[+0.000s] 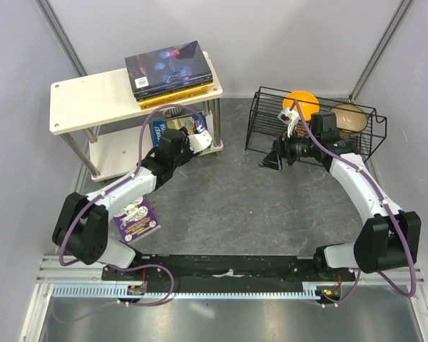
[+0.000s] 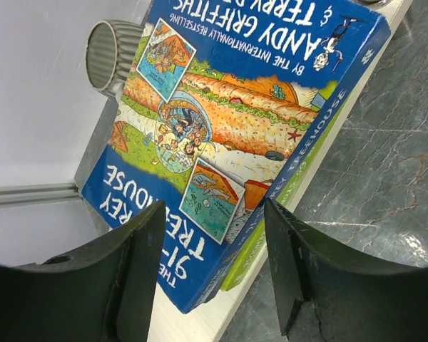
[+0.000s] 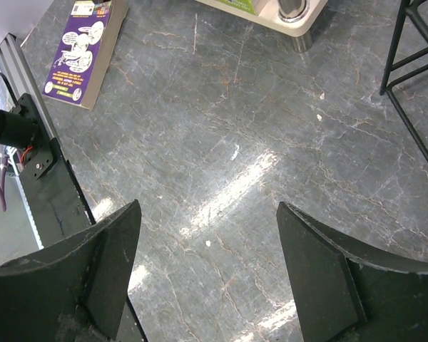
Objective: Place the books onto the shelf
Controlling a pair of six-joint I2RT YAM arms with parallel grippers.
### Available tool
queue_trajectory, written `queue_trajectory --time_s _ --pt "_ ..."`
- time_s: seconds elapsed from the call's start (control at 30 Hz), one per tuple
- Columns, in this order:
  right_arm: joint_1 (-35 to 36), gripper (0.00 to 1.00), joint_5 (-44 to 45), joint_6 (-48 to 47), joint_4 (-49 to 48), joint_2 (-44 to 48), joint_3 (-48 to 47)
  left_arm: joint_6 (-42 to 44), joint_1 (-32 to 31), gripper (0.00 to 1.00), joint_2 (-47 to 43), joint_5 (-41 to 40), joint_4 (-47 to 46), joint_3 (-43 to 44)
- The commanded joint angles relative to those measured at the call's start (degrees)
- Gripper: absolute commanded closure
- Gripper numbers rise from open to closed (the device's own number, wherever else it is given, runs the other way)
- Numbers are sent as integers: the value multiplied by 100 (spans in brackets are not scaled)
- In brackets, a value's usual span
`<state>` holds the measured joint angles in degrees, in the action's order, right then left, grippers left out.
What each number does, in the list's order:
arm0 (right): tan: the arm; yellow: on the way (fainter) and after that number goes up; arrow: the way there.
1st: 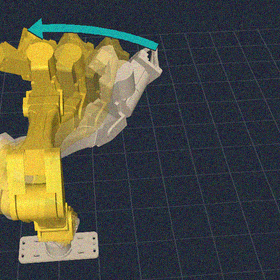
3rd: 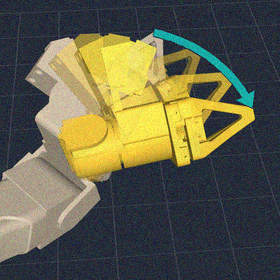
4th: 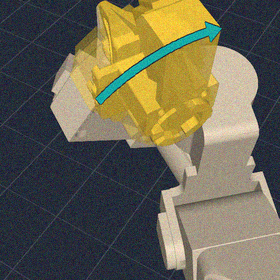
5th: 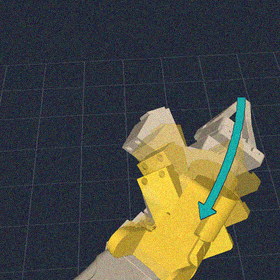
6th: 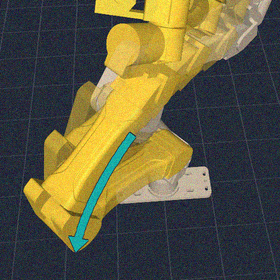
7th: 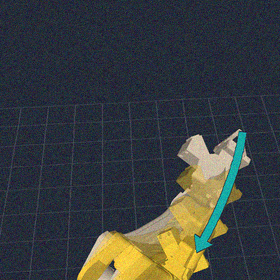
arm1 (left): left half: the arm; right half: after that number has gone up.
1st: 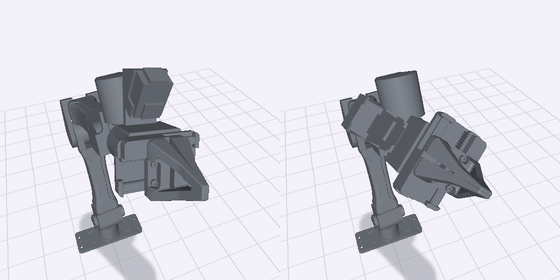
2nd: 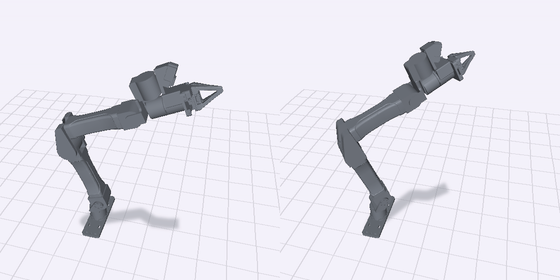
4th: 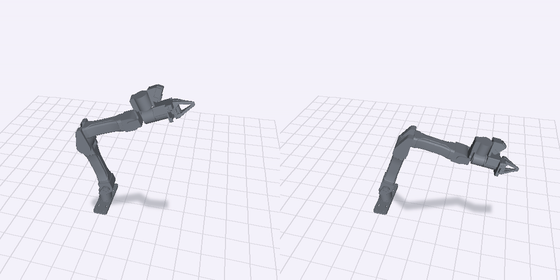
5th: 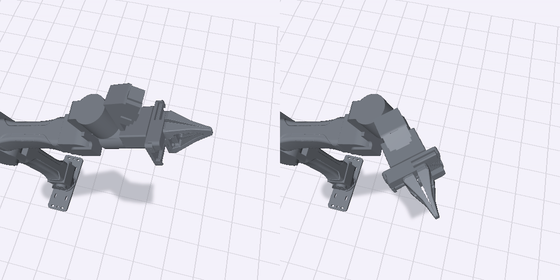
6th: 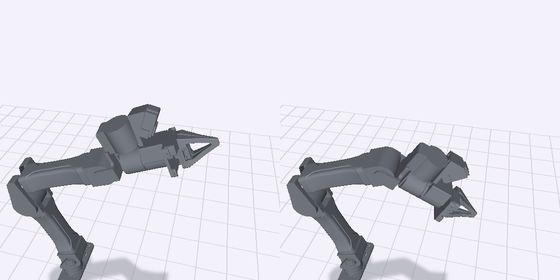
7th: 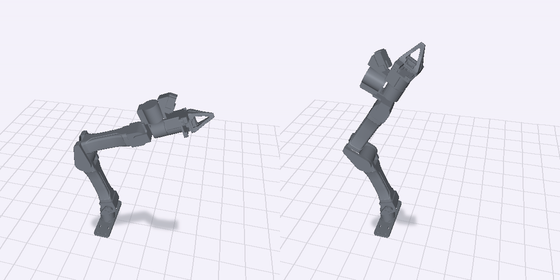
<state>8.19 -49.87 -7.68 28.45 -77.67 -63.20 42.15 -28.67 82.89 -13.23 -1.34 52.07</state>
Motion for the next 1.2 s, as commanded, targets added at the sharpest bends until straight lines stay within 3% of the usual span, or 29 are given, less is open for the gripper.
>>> queue_trajectory --time_s 0.0,0.27,0.7,1.03,1.17 --pt "-36 16 -199 -5 -208 156 9 -322 36 37 -168 523 -42 146" --pt "-54 16 -234 12 -252 138 1 -251 36 40 -406 1288 99 -31" --pt "-107 15 -260 56 -252 138 -17 -532 28 46 306 1174 64 575" --pt "-115 16 -278 65 -269 120 -26 -822 10 62 579 893 90 787" --pt "-124 16 -278 74 -261 112 -17 -919 19 63 658 831 82 848"
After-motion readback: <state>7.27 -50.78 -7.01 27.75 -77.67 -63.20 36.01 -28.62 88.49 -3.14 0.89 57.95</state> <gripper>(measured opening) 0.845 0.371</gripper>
